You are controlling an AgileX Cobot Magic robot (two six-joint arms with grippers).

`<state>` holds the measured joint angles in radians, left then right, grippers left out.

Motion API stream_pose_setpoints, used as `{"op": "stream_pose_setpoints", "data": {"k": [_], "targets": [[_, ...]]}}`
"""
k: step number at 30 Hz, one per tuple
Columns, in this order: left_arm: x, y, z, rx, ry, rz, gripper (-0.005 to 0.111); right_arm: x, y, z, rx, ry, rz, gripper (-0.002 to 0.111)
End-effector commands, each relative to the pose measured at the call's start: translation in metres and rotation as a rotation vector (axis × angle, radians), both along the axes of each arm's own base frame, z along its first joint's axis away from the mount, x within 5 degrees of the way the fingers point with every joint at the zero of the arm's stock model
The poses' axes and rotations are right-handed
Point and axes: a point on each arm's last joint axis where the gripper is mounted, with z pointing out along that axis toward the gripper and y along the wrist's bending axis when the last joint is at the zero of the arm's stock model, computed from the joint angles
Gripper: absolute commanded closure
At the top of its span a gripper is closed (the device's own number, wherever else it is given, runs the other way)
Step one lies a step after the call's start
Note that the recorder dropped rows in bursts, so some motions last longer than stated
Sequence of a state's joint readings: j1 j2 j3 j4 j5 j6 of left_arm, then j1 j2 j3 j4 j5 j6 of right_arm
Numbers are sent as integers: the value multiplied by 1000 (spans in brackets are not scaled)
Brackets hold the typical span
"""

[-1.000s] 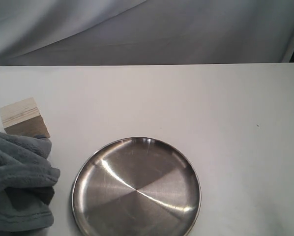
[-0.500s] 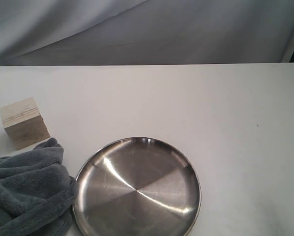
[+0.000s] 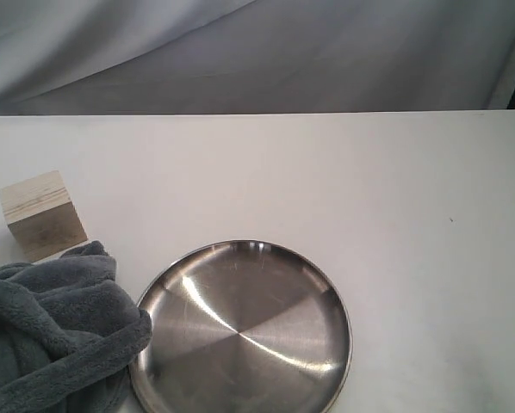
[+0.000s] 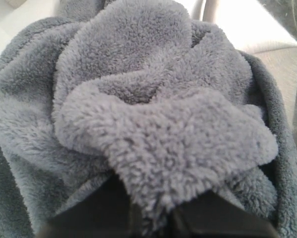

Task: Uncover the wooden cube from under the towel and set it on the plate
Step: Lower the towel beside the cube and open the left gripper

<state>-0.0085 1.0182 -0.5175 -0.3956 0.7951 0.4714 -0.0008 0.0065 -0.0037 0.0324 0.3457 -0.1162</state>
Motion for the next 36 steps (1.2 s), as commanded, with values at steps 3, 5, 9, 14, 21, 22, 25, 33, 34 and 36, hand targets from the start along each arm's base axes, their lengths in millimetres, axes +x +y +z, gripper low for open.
{"op": "stream_pose_setpoints", "data": {"k": [3,5,9,14,21,22,25,33,34,36], "targets": [[1,-1,0,-9,-17,2,107,0,0,-1,2,-5,-7,108],[1,-1,0,-9,-17,2,107,0,0,-1,2,-5,-7,108],[1,-1,0,-8,-18,0,104,0,0,-1,2,-5,-7,108],[1,-1,0,-6,-19,-5,85,0,0,-1,2,-5,-7,108],[4,0,1,11,-60,-24,9,0,0,-1,2,-5,-7,108],[4,0,2,10,-65,-20,2,0,0,-1,2,-5,-7,108],[4,0,2,9,-64,-22,2,0,0,-1,2,-5,-7,108],[-1,2,-1,47,-6,-28,2,0,0,-1,2,-5,-7,108],[-2,5,-3,83,14,-36,2,0,0,-1,2,-5,-7,108],[-4,16,-5,206,46,-14,2,0,0,-1,2,-5,-7,108]]}}
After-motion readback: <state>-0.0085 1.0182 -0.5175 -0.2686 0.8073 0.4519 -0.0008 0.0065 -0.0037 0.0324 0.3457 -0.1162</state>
